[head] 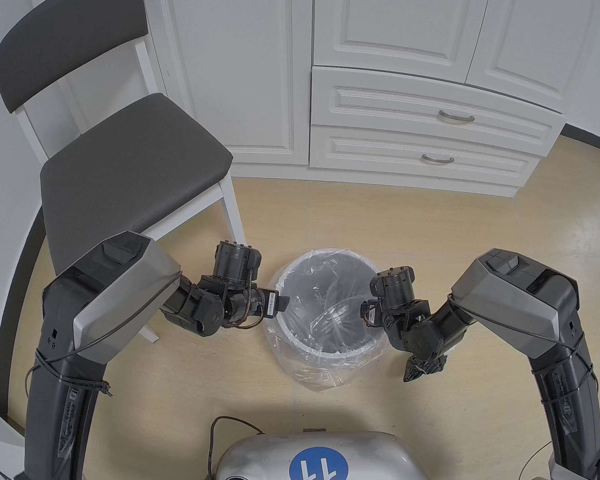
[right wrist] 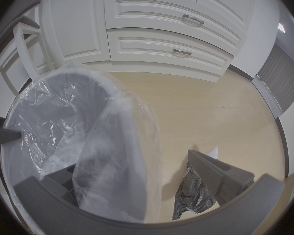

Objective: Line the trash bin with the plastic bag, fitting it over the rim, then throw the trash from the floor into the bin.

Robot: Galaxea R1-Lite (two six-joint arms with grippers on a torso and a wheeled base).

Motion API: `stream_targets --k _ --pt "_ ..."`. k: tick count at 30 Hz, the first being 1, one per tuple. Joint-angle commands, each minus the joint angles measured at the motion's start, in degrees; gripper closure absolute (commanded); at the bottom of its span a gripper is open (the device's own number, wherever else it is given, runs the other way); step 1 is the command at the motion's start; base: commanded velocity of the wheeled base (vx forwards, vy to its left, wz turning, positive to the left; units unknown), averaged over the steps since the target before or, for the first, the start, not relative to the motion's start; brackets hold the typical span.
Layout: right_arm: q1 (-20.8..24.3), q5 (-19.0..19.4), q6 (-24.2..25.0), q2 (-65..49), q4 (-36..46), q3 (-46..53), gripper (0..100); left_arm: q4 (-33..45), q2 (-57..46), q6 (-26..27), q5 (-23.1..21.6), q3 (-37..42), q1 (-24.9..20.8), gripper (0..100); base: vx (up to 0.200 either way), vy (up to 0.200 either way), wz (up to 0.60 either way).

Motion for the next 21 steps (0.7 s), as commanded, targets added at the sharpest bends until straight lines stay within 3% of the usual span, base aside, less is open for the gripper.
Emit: stream_targets --k 1,21 --pt "0.6 0.0 0.0 -1.8 0.0 1.0 0 -0.3 -1.0 -0.1 0.1 0.7 -0.1 0 0.000 0.000 0.00" --pt "2.4 0.0 -0.7 -12.0 0.2 7.6 0 -1.0 -8.7 0.1 -0.9 6.3 -1.8 0 0.000 0.000 0.00"
